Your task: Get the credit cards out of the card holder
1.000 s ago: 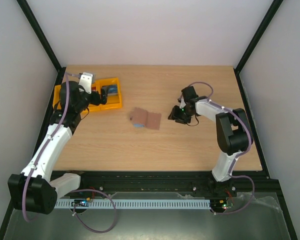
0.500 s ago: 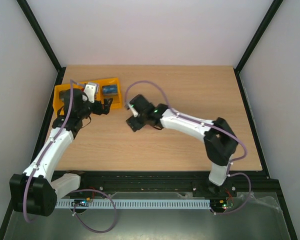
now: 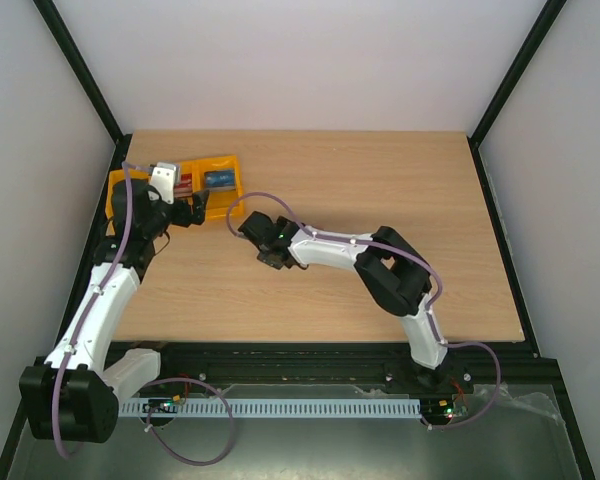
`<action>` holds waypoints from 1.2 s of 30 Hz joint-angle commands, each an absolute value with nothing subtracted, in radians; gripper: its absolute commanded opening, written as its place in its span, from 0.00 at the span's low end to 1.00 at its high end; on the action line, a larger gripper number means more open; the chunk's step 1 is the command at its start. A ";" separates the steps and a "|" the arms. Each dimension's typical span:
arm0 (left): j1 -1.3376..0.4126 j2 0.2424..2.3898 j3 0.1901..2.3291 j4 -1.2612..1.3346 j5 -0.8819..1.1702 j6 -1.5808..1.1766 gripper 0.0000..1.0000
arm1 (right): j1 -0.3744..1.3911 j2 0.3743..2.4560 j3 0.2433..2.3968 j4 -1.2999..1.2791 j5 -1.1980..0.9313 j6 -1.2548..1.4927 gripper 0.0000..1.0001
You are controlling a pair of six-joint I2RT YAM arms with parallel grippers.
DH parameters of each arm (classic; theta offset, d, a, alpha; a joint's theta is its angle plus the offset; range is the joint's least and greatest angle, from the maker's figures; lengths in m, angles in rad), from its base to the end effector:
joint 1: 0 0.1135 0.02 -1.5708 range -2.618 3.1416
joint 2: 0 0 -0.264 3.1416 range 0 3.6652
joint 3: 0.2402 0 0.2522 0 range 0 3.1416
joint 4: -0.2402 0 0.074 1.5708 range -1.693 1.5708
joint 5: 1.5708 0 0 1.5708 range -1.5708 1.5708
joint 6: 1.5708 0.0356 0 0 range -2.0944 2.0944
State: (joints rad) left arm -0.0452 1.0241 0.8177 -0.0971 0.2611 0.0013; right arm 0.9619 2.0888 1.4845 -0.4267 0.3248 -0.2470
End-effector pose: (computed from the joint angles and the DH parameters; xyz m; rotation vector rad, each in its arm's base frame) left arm 0.2376 -0.0199 0.3151 0.2231 1.8594 -0.2748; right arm 0.2620 0.3559 0.1606 -1.3400 2.1413 -0.1431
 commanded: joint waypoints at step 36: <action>0.029 1.007 0.817 -0.050 0.303 -0.004 1.00 | 0.595 1.833 1.260 -0.043 -1.225 0.340 0.02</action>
State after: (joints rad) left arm 0.0227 1.0180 0.8177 -0.0723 0.2882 0.0013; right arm 0.6628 1.7512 1.3941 -0.2092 -1.0183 0.2569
